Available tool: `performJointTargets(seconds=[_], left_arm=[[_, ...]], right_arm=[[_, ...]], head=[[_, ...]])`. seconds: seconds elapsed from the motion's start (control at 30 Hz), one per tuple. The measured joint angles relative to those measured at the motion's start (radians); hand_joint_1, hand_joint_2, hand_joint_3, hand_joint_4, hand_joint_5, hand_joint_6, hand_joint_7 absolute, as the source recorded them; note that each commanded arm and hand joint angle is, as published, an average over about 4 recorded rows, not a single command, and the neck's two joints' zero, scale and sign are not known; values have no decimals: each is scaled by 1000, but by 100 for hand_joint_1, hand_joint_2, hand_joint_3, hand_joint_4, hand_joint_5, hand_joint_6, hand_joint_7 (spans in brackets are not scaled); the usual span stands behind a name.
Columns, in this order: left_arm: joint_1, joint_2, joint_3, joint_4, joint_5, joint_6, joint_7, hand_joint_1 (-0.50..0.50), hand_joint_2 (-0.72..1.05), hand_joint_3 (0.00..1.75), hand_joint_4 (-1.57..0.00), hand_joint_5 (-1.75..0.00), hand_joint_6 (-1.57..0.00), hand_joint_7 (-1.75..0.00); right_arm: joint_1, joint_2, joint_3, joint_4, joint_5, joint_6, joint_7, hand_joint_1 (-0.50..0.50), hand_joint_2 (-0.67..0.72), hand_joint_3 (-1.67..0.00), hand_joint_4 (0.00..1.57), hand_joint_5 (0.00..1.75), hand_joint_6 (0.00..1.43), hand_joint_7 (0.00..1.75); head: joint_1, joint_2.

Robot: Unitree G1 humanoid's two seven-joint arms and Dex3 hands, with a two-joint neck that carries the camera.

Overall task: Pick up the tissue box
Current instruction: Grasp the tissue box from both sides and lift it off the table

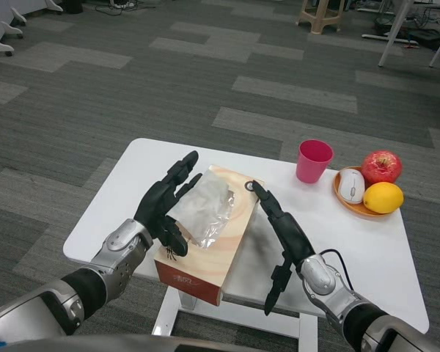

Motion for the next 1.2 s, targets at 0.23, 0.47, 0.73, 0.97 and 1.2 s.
performJointTargets(seconds=[0.23,0.47,0.73,0.97,1.2], left_arm=[[-6,6,-45,-33,-33,0,1,50,-55,0,0,0,0,0],[-9,10,-64,-56,-46,-3,1,50,-55,0,0,0,0,0],[-18,22,-97,-70,-71,-5,1,50,-55,0,0,0,0,0],[-17,21,-88,-70,-75,-5,-2,50,-53,0,0,0,0,0],[-10,19,-75,-26,-63,-10,-8,50,-46,0,0,0,0,0]], right_arm=[[0,2,-40,2,0,2,-6,-46,66,0,0,0,0,0],[-13,7,-80,2,0,3,-16,-46,61,0,0,0,0,0],[-20,10,-136,1,-7,3,-15,-46,60,0,0,0,0,0],[-19,11,-151,0,-7,3,-15,-46,60,0,0,0,0,0],[19,15,-177,-2,-7,2,-8,-46,60,0,0,0,0,0]], head=[[-4,1],[-10,6],[-41,6],[-63,6],[-67,5]])
